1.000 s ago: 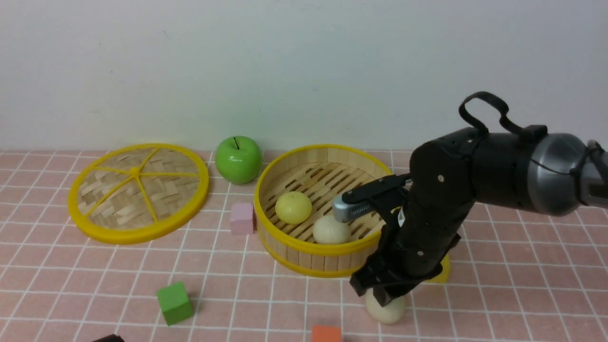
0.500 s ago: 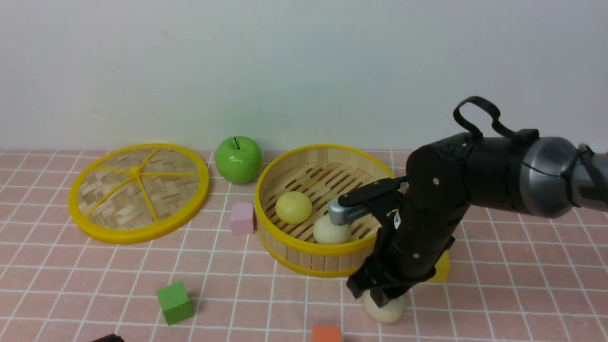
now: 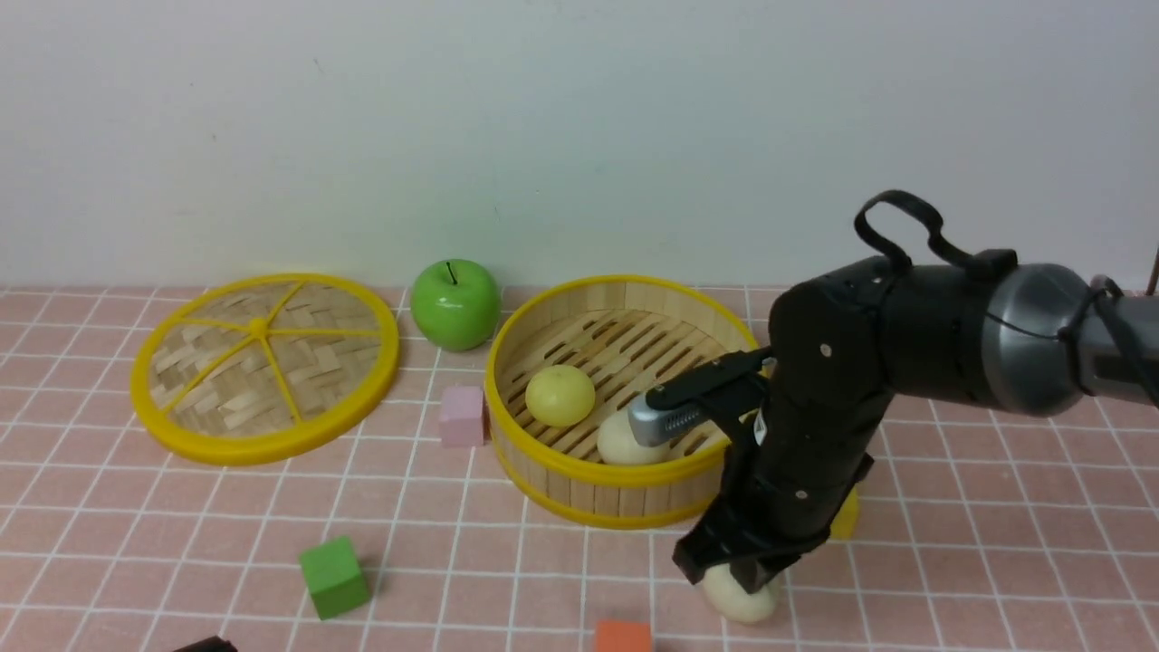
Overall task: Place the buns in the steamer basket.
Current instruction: Use the right arm to put the steamed stuffed bun into the steamer
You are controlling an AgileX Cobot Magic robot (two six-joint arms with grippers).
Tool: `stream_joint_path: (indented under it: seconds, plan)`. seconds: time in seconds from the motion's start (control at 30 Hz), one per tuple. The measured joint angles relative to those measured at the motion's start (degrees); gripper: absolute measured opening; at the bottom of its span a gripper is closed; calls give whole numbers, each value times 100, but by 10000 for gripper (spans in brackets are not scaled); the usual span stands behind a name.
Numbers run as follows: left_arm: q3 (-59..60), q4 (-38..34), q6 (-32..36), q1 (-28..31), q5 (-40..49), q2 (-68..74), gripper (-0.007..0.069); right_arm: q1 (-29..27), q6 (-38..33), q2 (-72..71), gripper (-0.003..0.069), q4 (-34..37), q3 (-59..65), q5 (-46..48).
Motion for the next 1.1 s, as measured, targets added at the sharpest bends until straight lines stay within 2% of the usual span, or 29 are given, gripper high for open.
stream_joint_path:
  seconds: [0.13, 0.3, 0.57, 0.87, 0.97, 1.1]
  plan:
    - [0, 0, 0, 0, 0, 0, 32, 0, -36, -410, 10, -127, -197, 177]
    - [0, 0, 0, 0, 0, 0, 39, -6, -52, -897, 10, -354, -833, -201]
    - [0, 0, 0, 0, 0, 0, 43, -385, -20, 150, 10, -413, -1275, -1281]
    - [0, 0, 0, 0, 0, 0, 55, -574, 178, 832, 17, -378, -1525, -1572]
    - [0, 0, 0, 0, 0, 0, 57, -574, 180, 953, 42, -409, -1533, -1577]
    - [0, 0, 0, 0, 0, 0, 57, -574, 185, 1032, 142, -489, -1533, -1583]
